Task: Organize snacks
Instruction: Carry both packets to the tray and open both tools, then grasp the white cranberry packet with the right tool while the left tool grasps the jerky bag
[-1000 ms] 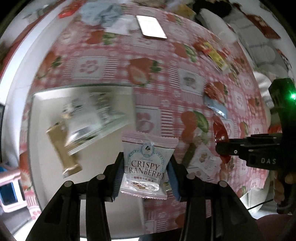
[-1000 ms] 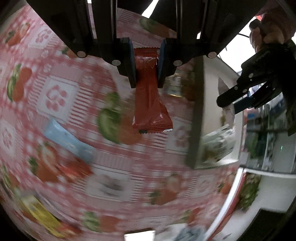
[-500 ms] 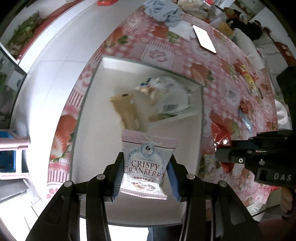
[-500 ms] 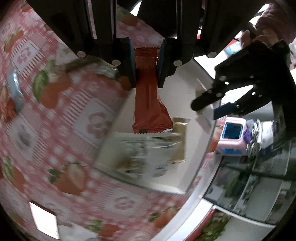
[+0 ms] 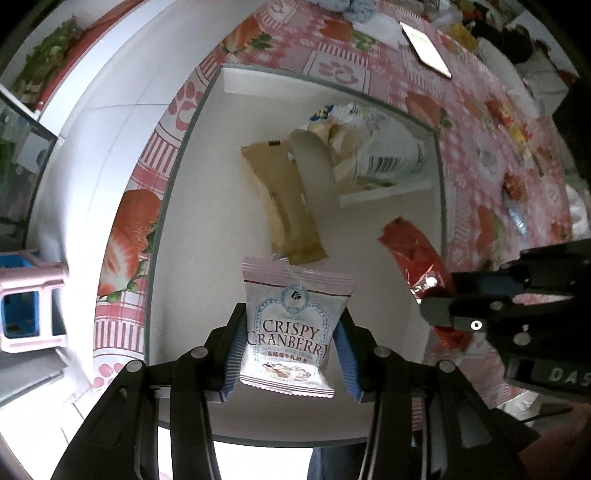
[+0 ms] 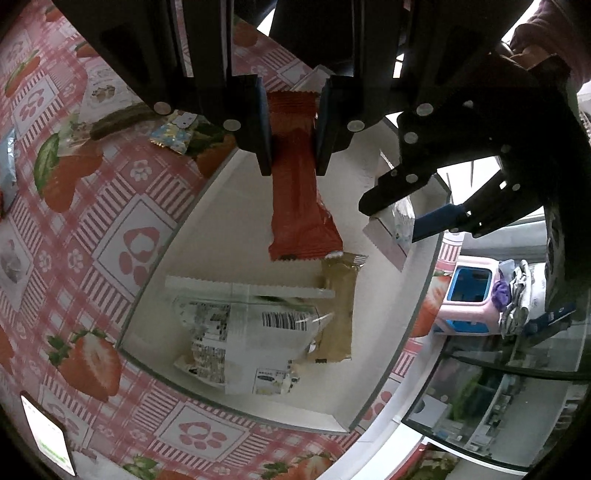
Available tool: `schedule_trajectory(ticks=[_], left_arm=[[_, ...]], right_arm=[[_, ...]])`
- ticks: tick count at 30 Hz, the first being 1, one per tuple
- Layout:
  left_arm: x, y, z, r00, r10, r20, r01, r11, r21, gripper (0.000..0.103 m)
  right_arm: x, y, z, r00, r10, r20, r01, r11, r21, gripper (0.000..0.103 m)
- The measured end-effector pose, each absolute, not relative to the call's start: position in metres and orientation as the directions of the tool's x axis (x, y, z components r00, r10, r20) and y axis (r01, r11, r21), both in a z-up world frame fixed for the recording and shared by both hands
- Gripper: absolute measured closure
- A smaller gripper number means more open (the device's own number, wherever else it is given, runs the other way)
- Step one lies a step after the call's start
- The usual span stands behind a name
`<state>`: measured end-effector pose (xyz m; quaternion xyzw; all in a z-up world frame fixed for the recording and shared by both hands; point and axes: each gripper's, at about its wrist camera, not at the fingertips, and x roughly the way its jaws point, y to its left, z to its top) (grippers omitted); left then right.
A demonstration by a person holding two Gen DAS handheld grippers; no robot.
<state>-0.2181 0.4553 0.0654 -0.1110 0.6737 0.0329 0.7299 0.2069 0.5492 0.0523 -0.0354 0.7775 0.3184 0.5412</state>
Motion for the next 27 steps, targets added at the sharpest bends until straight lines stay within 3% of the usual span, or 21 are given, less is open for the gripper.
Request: schedule_trajectory(ticks=[2,4,5,6,11,19,27], left_arm=[[-0.218,0.454,0.062,0.074,-0.087,-0.993,-0.188,0.977,-0.100,0.042],[-0.219,0.453,0.062,0.073,-0.079,-0.994,-0.192,0.977,-0.091,0.025],[-0.219,0.453,0.063,0.078,-0.076,-0.994,-0.194,0.977,-0.090,0.024],[-0.219,0.453,0.065,0.085,-0.073,-0.994,-0.194,0.977,-0.089,0.024],[-0.215,0.452,0.068,0.087,-0.082,-0.993,-0.197,0.976,-0.097,0.024],[-0.203,0.432,0.077,0.106,-0.098,-0.990,-0.134,0.985,-0.112,0.024],[-0.193,0.397,0.085,0.096,-0.128,-0.987,-0.008,0.992,-0.129,0.024]], right_arm=[[0.207,0.548,0.050,-0.408,0.280,-0.869,-0.396,0.803,0.445,0.077],[0.208,0.545,0.048,-0.404,0.278,-0.871,-0.385,0.813,0.438,0.048],[0.209,0.543,0.048,-0.395,0.279,-0.875,-0.381,0.817,0.433,0.017],[0.212,0.536,0.049,-0.377,0.282,-0.882,-0.374,0.825,0.424,0.003],[0.226,0.482,0.044,-0.327,0.258,-0.909,-0.287,0.889,0.356,0.002],[0.223,0.361,0.004,-0.358,0.137,-0.924,0.005,0.989,0.145,0.002],[0.208,0.339,-0.013,-0.382,0.149,-0.912,0.109,0.987,0.115,0.002]])
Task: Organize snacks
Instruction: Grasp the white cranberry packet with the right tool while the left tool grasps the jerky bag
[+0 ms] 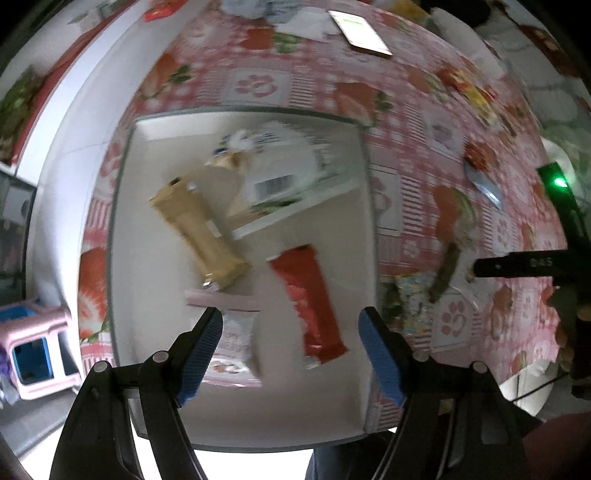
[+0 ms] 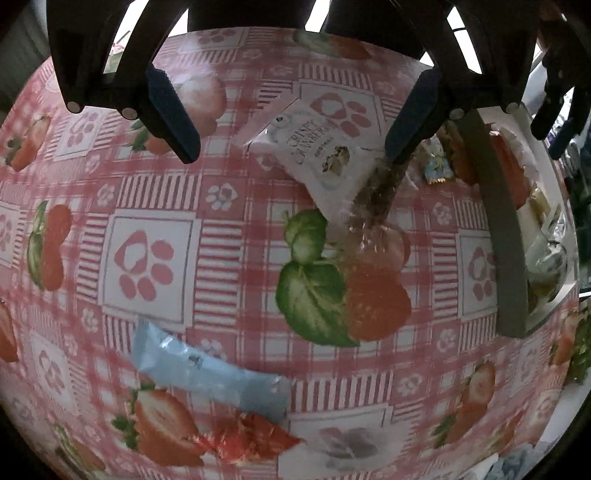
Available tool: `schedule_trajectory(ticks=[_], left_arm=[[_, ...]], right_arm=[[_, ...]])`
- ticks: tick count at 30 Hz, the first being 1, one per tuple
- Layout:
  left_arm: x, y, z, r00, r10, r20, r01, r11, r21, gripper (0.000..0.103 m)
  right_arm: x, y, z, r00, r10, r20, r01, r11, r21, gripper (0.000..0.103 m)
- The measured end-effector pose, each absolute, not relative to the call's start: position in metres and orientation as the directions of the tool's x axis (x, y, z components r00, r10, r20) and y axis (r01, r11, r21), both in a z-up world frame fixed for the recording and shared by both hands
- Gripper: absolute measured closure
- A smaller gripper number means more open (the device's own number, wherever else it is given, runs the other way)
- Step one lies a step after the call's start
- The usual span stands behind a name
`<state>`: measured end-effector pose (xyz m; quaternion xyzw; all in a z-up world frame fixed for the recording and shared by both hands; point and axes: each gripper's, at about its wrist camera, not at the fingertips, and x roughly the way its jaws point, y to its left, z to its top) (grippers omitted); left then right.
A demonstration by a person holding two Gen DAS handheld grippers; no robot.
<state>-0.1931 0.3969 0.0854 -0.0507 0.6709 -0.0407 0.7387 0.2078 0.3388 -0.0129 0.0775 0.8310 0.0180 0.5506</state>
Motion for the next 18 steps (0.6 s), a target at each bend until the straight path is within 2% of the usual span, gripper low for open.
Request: schedule_trajectory(ticks=[2,8,11,16,18], left_arm=[[-0.193,0.389,0.087,0.092,-0.137,-0.986,0.021,0.990,-0.136,0.024],[-0.192,0.363,0.089,0.070,-0.157,-0.985,0.126,0.981,-0.148,0.024],[-0.190,0.352,0.088,0.057,-0.155,-0.986,0.165,0.976,-0.144,0.024],[-0.186,0.332,0.086,0.037,-0.135,-0.990,0.228,0.966,-0.123,0.024],[-0.183,0.323,0.086,0.032,-0.131,-0.991,0.252,0.960,-0.118,0.024]], right_arm=[[0.204,0.341,-0.013,-0.378,0.131,-0.917,0.052,0.991,0.120,0.002],[0.179,0.368,-0.012,-0.347,-0.010,-0.938,-0.291,0.952,0.097,0.002],[0.170,0.388,-0.017,-0.329,-0.041,-0.944,-0.402,0.910,0.101,0.002],[0.172,0.411,-0.035,-0.309,-0.095,-0.946,-0.472,0.879,0.066,0.002],[0.183,0.408,-0.039,-0.321,-0.063,-0.945,-0.439,0.894,0.090,0.002]])
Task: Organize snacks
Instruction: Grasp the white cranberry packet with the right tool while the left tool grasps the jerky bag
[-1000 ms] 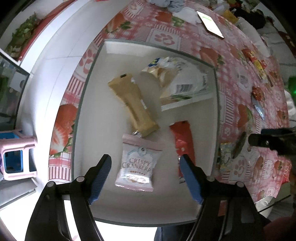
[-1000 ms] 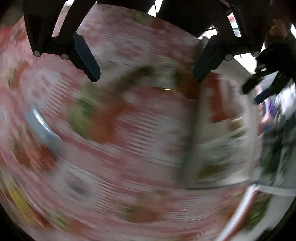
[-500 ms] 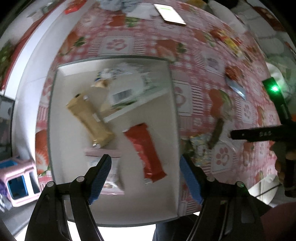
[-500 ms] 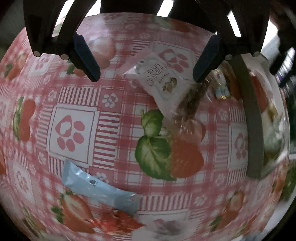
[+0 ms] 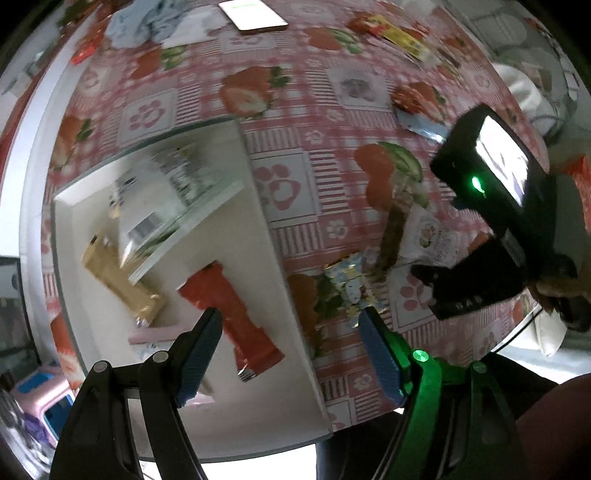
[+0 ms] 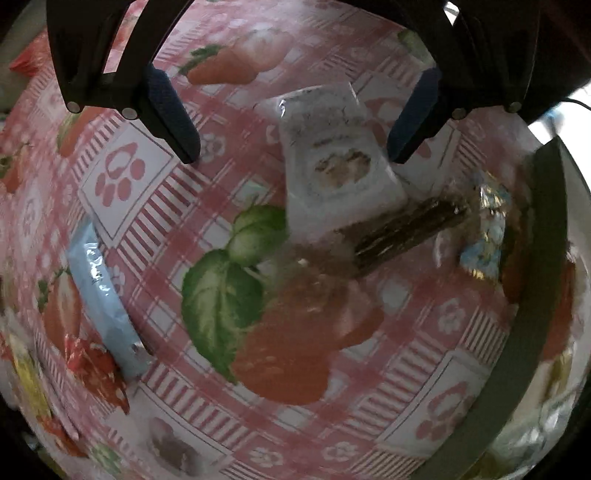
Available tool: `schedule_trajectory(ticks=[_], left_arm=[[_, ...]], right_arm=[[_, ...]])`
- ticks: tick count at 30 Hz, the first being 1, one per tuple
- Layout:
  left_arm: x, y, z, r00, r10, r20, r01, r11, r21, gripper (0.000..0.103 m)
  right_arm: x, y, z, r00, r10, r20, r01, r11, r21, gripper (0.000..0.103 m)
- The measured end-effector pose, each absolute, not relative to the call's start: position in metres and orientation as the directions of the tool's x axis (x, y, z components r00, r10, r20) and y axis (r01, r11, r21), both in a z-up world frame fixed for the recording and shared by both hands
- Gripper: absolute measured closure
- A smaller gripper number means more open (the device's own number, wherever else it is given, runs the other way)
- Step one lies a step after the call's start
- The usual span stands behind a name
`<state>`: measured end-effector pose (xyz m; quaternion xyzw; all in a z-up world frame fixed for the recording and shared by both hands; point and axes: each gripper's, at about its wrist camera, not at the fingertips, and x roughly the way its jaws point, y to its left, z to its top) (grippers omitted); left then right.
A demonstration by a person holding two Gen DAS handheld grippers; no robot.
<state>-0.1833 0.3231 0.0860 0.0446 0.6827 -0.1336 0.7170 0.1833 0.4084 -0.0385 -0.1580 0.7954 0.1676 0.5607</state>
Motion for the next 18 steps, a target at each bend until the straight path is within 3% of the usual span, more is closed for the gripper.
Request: schedule_trajectory(ticks=[8,18], left_arm=[[-0.169,0.271,0.072,0.005,-0.140,-0.990,0.338,0.932,-0.130,0.024],[-0.153,0.240,0.048,-0.045,-0.103,-0.994,0.345,0.932,-0.112,0.024]], right_arm=[[0.201,0.337,-0.044,-0.328,-0.018,-0.944,-0.221,0.974,0.059,0.002],[0.182,0.325,-0.044,-0.292,-0.003,-0.956,-0.225,0.972,0.066,0.001]])
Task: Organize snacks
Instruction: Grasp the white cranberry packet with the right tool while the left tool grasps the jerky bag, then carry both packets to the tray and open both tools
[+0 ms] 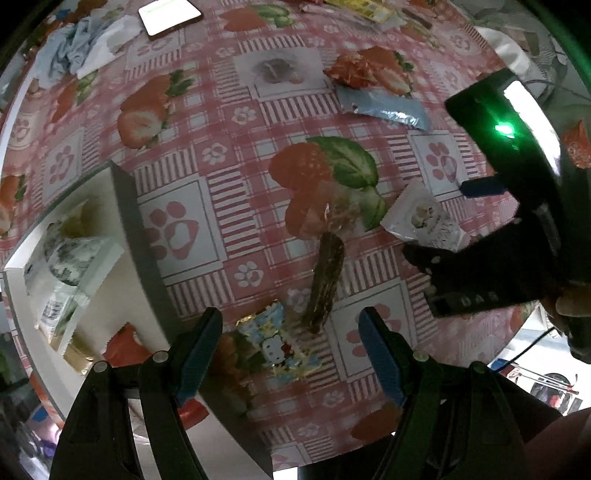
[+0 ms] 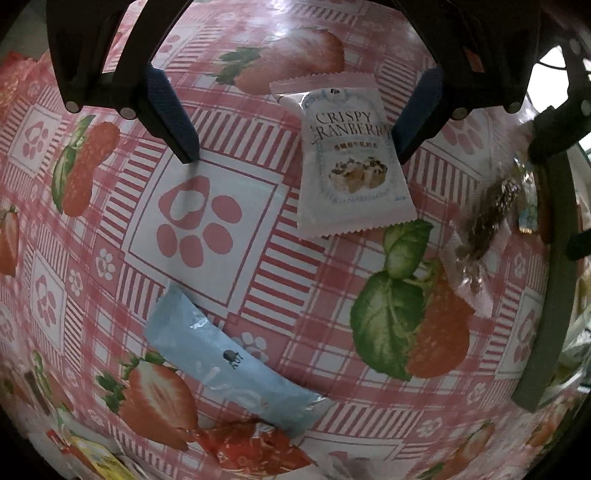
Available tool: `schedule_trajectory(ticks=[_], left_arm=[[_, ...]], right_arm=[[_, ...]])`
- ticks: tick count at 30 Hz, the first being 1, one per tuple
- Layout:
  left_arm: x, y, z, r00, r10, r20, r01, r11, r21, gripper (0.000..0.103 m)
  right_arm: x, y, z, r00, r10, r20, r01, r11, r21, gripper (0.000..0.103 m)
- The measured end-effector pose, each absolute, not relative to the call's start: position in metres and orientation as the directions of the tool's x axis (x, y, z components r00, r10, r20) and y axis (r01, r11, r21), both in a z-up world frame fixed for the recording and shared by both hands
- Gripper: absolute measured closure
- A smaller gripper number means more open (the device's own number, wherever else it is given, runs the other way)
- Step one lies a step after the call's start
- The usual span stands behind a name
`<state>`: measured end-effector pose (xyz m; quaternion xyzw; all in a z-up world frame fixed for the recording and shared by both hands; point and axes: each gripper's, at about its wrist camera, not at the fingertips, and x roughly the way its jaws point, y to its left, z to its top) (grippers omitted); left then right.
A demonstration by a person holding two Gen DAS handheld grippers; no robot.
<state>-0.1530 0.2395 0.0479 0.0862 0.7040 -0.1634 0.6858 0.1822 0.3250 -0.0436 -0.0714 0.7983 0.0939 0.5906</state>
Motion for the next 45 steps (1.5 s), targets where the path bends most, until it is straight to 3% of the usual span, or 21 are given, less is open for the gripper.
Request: schedule_trajectory(ticks=[2,4,5,6,7,20,24,27,45], left_arm=[[-0.150,0.233,0.042,-0.051,-0.095,-0.994,0.345,0.933,-0.107,0.024],[-0.145,0.222,0.037,-0.054,-0.093,-0.994,0.346,0.932,-0.106,0.024],[-0.143,0.217,0.035,-0.055,-0.094,-0.994,0.347,0.932,-0.107,0.024],[-0.140,0.211,0.031,-0.057,-0.090,-0.994,0.351,0.931,-0.104,0.024],[-0.139,0.207,0.028,-0.061,-0.086,-0.994,0.354,0.930,-0.102,0.024],[-0.147,0.167,-0.002,-0.042,0.016,-0.999,0.422,0.907,-0.003,0.021],[-0.149,0.166,0.008,-0.001,-0.013,-1.000,0.433,0.901,-0.013,0.056],[-0.145,0.172,0.013,-0.027,-0.071,-0.997,0.404,0.912,-0.076,0.060],[-0.152,0.255,0.088,0.082,-0.244,-0.966,0.244,0.945,-0.218,0.062]], right_arm=[[0.176,0.325,-0.044,-0.299,0.003,-0.954,-0.216,0.974,0.071,0.006],[0.174,0.325,-0.034,-0.287,0.006,-0.958,-0.230,0.970,0.075,0.017],[0.176,0.325,-0.025,-0.279,0.006,-0.960,-0.241,0.967,0.076,0.031],[0.176,0.325,-0.020,-0.267,0.010,-0.964,-0.254,0.964,0.080,0.056],[0.176,0.324,-0.015,-0.253,0.007,-0.967,-0.265,0.961,0.077,0.064],[0.150,0.265,0.010,-0.292,0.219,-0.931,0.008,0.974,0.227,0.064],[0.151,0.253,0.031,-0.272,0.241,-0.932,0.041,0.970,0.239,0.064],[0.158,0.243,0.045,-0.265,0.247,-0.932,0.048,0.969,0.243,0.064],[0.184,0.276,0.084,-0.237,0.224,-0.945,0.014,0.974,0.227,0.064]])
